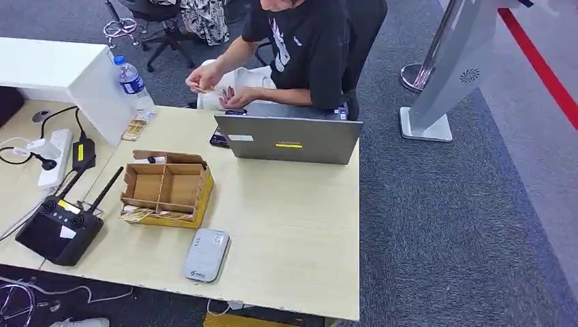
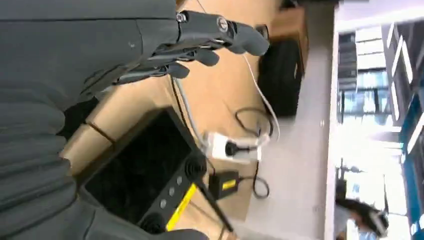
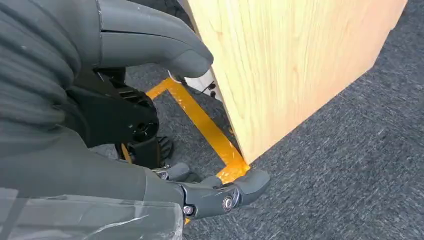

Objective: Pass the card to the sensor for recognition and then transmit it.

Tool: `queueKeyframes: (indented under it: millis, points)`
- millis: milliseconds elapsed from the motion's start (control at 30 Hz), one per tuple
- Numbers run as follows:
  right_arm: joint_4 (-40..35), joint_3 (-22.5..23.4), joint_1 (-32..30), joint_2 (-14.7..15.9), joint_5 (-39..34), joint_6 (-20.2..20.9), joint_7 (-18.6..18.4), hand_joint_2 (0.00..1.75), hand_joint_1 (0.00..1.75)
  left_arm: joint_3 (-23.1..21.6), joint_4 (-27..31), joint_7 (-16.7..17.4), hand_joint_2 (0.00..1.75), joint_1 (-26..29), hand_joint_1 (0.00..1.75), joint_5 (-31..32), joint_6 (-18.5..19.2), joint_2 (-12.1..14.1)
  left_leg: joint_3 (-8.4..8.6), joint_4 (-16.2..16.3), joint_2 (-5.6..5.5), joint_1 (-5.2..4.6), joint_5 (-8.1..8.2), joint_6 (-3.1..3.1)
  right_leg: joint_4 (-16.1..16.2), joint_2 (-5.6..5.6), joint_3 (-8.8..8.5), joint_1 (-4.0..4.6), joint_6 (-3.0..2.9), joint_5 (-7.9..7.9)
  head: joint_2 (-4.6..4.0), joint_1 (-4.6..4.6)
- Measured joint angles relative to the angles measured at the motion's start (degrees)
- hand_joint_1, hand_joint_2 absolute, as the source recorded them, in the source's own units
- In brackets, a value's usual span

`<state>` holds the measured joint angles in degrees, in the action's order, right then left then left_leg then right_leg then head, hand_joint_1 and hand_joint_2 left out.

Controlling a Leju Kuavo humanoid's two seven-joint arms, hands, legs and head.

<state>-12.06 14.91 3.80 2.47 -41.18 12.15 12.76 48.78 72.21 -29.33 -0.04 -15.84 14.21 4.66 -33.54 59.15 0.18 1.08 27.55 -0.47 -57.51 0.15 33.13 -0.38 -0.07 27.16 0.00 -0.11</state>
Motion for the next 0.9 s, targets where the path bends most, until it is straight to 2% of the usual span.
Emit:
queueKeyframes:
  millis: [333, 900]
  points:
    - [0.2, 0.3, 0.1, -0.4, 1.0, 0.1, -0.8, 1.75, 0.0, -12.2, 3.6, 3.9, 1.75, -5.1, 0.0, 15.6, -4.4, 3.2, 0.0, 0.0, 0.01, 0.0, -0.04, -0.02, 0.0, 0.05, 0.02, 0.0, -0.01, -0.06, 0.0, 0.0]
    - [0.2, 0.5, 1.2, -1.2, 3.1, -0.2, -2.3, 1.75, 0.0, -34.7, 4.8, 10.4, 1.75, -16.6, 0.0, 42.6, -11.7, 9.3, 0.0, 0.1, 0.05, 0.0, -0.09, -0.02, 0.0, 0.08, 0.03, 0.0, -0.04, -0.17, 0.0, 0.0]
